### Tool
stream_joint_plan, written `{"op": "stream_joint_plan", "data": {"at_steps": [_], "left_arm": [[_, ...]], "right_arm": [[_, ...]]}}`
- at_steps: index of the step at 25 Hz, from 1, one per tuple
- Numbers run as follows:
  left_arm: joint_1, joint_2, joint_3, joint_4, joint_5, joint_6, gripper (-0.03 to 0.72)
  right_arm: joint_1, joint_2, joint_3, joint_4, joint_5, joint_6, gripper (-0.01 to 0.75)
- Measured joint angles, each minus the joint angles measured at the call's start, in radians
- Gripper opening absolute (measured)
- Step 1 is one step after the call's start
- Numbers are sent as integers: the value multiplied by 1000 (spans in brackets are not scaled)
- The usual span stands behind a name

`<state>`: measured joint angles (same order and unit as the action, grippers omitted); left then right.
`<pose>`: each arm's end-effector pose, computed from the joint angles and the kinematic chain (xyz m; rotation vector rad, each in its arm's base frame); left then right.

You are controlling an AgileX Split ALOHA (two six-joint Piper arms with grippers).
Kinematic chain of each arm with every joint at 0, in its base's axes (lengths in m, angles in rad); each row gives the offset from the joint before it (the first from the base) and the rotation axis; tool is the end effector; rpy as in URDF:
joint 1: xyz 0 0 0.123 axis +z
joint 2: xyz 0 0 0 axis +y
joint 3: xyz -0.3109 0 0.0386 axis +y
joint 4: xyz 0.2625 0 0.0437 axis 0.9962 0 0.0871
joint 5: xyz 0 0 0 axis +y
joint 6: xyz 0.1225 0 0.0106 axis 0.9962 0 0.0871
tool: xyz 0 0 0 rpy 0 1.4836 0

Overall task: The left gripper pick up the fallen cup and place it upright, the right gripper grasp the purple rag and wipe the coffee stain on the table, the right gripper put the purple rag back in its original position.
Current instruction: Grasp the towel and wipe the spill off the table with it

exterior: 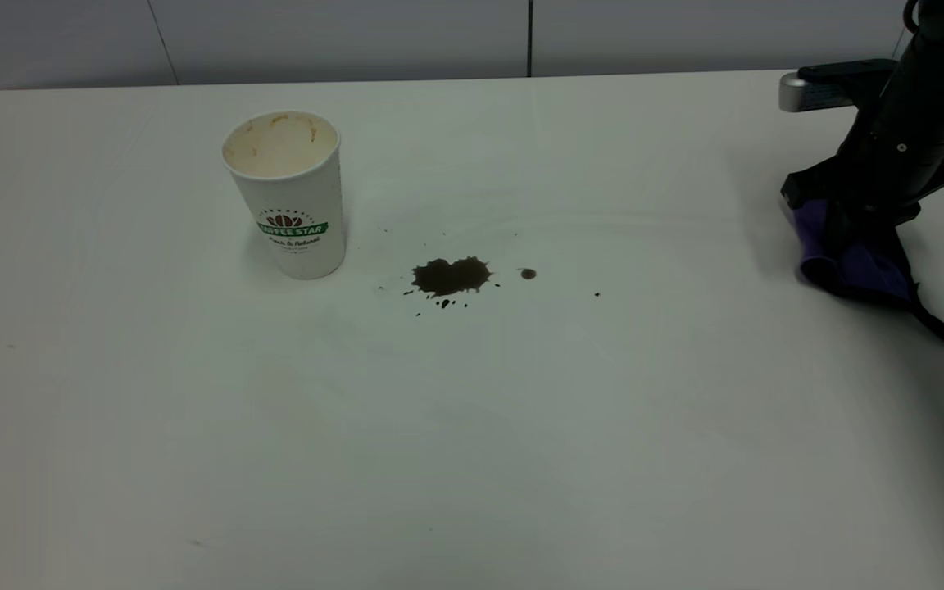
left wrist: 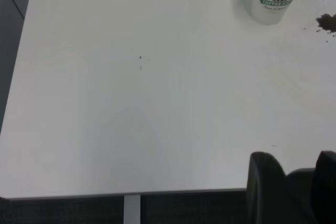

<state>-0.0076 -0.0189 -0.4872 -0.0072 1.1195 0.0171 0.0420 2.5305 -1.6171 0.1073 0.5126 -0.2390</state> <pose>0.0031 -0.0008 0.2593 0.0265 2.0968 -0.0030 0.4995 0.0275 -0.0308 -0.2807 2.8906 0.0585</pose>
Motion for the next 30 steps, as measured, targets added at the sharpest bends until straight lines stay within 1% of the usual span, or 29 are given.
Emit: {"op": "stream_joint_plan", "data": {"at_steps": [2,4,6,10,14,17,21,26,30], "left_arm": [[0,0,0,0,0,0,240],[0,0,0,0,0,0,240],[0,0,0,0,0,0,240],[0,0,0,0,0,0,240],[0,0,0,0,0,0,240],[0,0,0,0,0,0,240],[0,0,0,0,0,0,240],[0,0,0,0,0,0,240],[0,0,0,0,0,0,240]], "right_arm": [[29,-9,-1,42,13,-55,57],[79,-25,-12,103,51,-110,57],[146,-52,-41,141,86,-137,56],[265,-69,-148,157,133,-125,56],[341,-2,-279,157,172,-102,56],[368,79,-367,158,193,-86,56],[369,151,-432,157,187,-40,56],[372,187,-446,202,201,-24,56],[401,200,-453,263,214,-44,56]]}}
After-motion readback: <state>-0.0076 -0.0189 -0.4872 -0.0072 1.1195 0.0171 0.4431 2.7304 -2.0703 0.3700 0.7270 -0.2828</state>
